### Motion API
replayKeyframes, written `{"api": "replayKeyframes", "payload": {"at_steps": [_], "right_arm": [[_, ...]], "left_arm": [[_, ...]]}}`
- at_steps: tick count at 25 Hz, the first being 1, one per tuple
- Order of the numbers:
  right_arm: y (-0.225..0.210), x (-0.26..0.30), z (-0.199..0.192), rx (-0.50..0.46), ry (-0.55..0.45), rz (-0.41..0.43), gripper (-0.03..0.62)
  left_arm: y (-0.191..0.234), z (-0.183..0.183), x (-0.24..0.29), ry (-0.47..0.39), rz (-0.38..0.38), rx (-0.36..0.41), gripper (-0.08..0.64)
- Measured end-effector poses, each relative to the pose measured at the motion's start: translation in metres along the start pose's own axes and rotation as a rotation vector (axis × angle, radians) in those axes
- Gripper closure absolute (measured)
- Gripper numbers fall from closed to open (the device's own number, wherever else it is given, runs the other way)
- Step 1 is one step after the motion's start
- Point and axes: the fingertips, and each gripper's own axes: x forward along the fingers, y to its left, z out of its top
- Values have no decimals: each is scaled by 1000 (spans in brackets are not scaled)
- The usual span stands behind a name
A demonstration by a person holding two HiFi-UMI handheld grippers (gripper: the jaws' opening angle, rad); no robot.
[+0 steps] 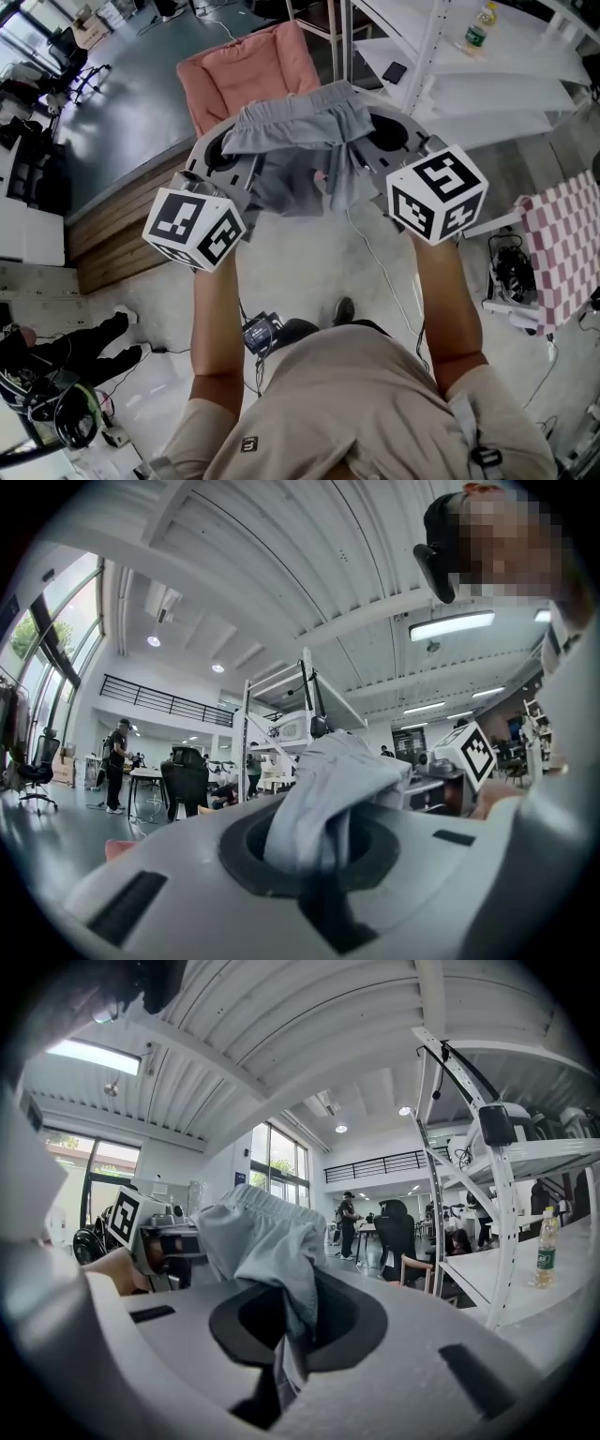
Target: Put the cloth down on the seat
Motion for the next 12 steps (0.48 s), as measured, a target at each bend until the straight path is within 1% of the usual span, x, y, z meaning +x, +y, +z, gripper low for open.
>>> {"api": "replayKeyframes", "payload": {"at_steps": [6,12], "right_arm": [[-24,18,-3,11,4,-12,578],[-53,46,-11,13,25,-58,578]], "left_arm": [[19,-7,28,3,-16,-5,528],[49,-20,68,-3,-68,-18,528]]}}
